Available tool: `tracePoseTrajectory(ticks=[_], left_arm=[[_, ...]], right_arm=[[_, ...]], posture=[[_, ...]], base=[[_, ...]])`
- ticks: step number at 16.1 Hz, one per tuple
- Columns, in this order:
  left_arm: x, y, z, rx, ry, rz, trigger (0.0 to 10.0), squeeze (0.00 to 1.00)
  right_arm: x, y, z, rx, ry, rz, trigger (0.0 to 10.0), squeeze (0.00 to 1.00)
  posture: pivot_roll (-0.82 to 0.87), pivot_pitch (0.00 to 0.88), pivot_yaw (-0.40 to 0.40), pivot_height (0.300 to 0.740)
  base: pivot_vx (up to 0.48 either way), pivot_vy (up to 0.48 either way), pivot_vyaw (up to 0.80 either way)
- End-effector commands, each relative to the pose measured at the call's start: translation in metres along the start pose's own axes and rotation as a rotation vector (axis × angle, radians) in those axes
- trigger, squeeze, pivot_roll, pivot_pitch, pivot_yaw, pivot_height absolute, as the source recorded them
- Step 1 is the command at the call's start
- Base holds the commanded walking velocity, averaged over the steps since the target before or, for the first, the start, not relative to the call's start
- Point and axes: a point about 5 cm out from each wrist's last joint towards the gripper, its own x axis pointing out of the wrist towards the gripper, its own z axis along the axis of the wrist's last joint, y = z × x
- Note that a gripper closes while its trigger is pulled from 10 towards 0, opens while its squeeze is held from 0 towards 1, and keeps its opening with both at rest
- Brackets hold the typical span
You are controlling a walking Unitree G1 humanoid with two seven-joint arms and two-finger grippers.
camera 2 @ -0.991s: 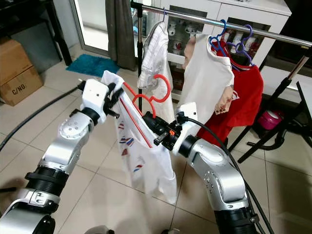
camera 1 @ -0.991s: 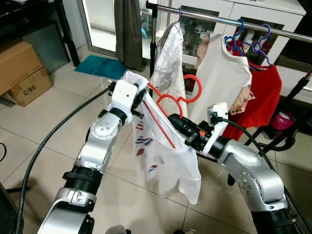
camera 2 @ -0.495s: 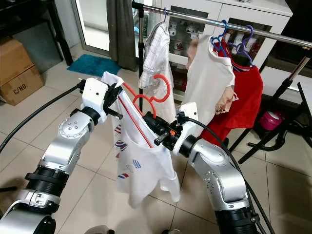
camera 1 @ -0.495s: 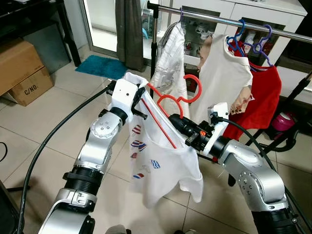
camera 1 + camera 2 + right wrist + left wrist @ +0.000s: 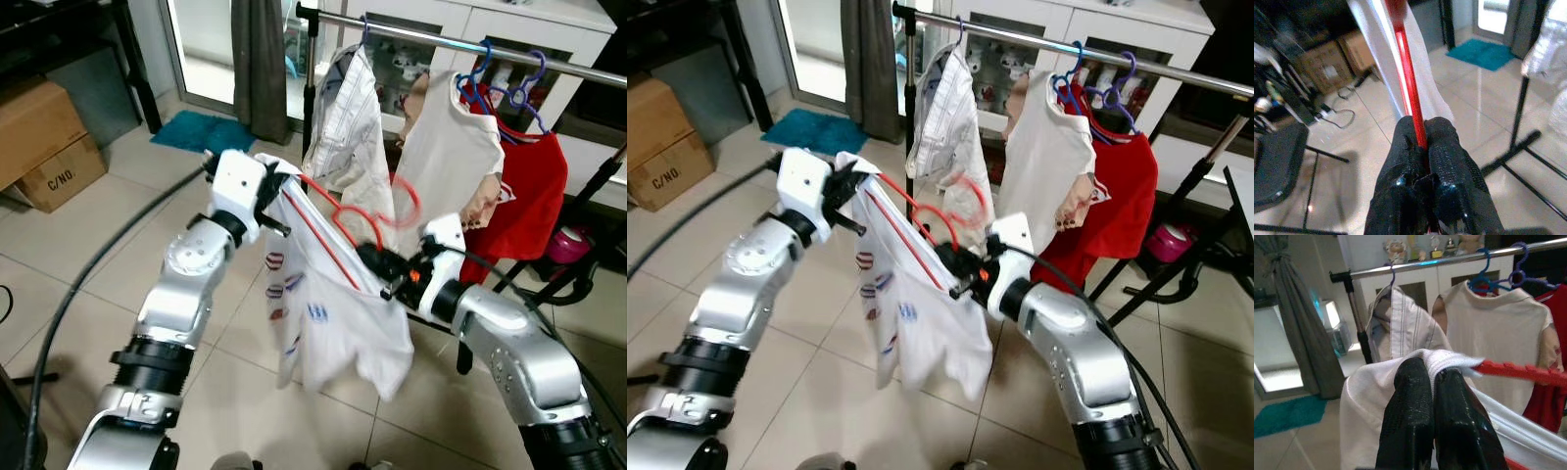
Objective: Hang hanger
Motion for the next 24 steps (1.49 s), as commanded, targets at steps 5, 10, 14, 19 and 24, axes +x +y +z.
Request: tracePoseTrajectory(ticks=[5, 10, 14, 19, 24], left_arm=[[-0.015, 0.043, 0.033, 0.003, -0.087, 0.142, 0.0, 0.00], [-0.013, 0.027, 0.014, 0.037, 0.041, 0.011, 0.0, 0.00], [-0.010, 0.026, 0.040, -0.106, -0.133, 0.023, 0.0, 0.00], [-0.012, 0.028, 0.023, 0.092, 0.049, -0.087, 0.0, 0.00], [-0.010, 0.001, -0.012, 0.188, 0.210, -0.186, 0.0, 0.00]], right_arm=[[-0.018, -0.013, -0.020, 0.000, 0.116, -0.018, 0.0, 0.00], [-0.021, -0.014, -0.008, 0.017, 0.057, -0.015, 0.0, 0.00], [-0.032, -0.015, -0.041, -0.034, 0.312, -0.012, 0.0, 0.00], [-0.035, -0.021, -0.032, -0.069, 0.340, -0.045, 0.0, 0.00], [-0.019, -0.005, 0.020, -0.099, 0.094, 0.037, 0.0, 0.00]], posture=[[0.03, 0.000, -0.062, 0.740], [0.02, 0.000, -0.050, 0.740], [0.02, 0.000, -0.057, 0.740], [0.02, 0.000, -0.049, 0.740], [0.01, 0.000, -0.045, 0.740]], base=[[0.000, 0.000, 0.00], [0.000, 0.000, 0.00], [0.000, 0.000, 0.00], [0.000, 0.000, 0.00], [0.000, 0.000, 0.00]])
